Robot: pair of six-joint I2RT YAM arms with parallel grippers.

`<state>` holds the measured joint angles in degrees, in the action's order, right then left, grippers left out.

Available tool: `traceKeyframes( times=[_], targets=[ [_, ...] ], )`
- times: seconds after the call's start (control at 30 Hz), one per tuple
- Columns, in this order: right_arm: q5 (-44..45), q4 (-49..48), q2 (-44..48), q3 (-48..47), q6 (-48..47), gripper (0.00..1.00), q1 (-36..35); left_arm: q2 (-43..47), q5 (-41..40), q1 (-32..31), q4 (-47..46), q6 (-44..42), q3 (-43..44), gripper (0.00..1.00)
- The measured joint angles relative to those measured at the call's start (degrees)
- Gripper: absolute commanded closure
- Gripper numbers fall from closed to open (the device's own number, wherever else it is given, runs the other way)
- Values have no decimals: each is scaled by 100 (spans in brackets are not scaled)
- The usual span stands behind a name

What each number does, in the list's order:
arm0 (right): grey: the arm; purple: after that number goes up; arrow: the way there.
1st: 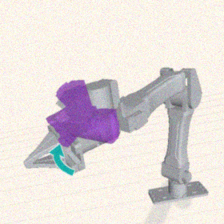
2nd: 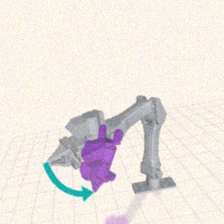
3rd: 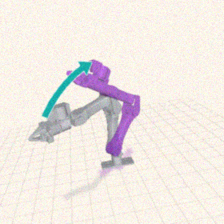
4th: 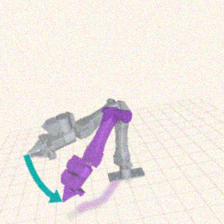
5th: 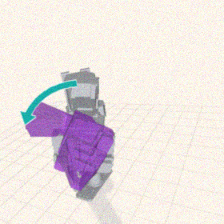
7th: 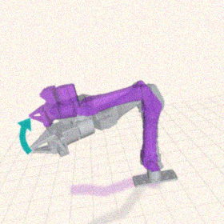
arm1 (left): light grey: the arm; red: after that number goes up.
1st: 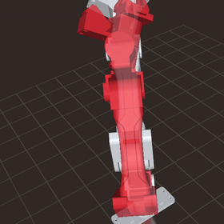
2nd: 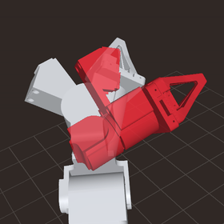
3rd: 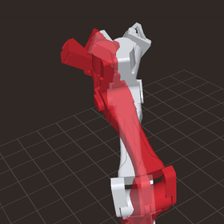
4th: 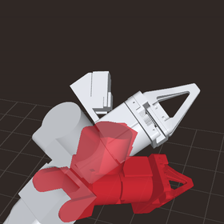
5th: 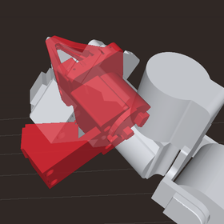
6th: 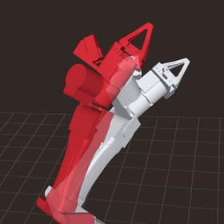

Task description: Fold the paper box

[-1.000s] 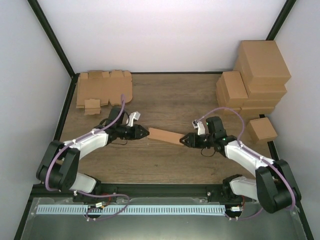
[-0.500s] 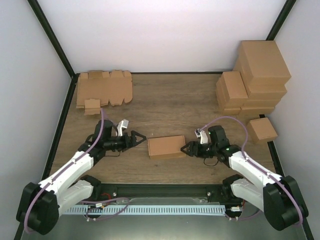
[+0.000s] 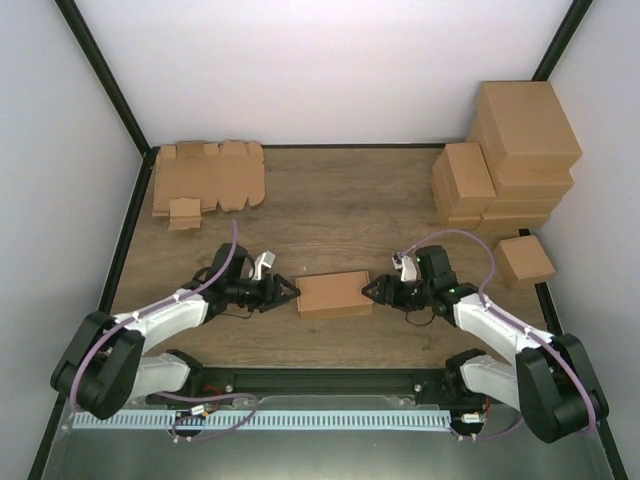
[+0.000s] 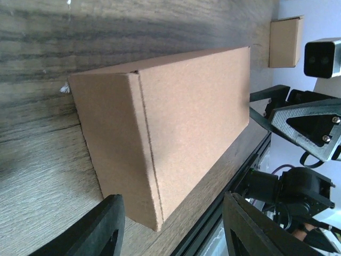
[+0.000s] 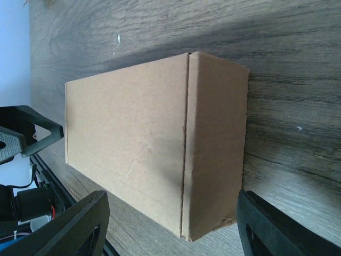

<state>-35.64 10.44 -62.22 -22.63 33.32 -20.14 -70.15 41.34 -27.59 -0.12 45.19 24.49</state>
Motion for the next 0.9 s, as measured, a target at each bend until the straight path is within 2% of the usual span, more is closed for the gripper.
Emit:
traceKeyframes(
  times=[0.2, 0.4, 0.63, 0.73, 0.9],
  targets=[
    [-197, -284, -378, -2, 81, 34, 22, -470, 127, -37, -457, 103, -120, 60],
    [-356, -535, -509, -2, 153, 34, 48, -918, 269, -44, -824, 118, -127, 67],
    [-387, -605, -531, -2, 168, 34, 55, -1047, 289, -46, -901, 87, -129, 79],
    [-442, -610, -531, 0, 168, 30, 109, -1047, 297, -46, -975, 63, -160, 86],
    [-686, -616, -476, 44, 157, 22, 426, -1102, 417, 2, -1207, 35, -269, 90]
  ],
)
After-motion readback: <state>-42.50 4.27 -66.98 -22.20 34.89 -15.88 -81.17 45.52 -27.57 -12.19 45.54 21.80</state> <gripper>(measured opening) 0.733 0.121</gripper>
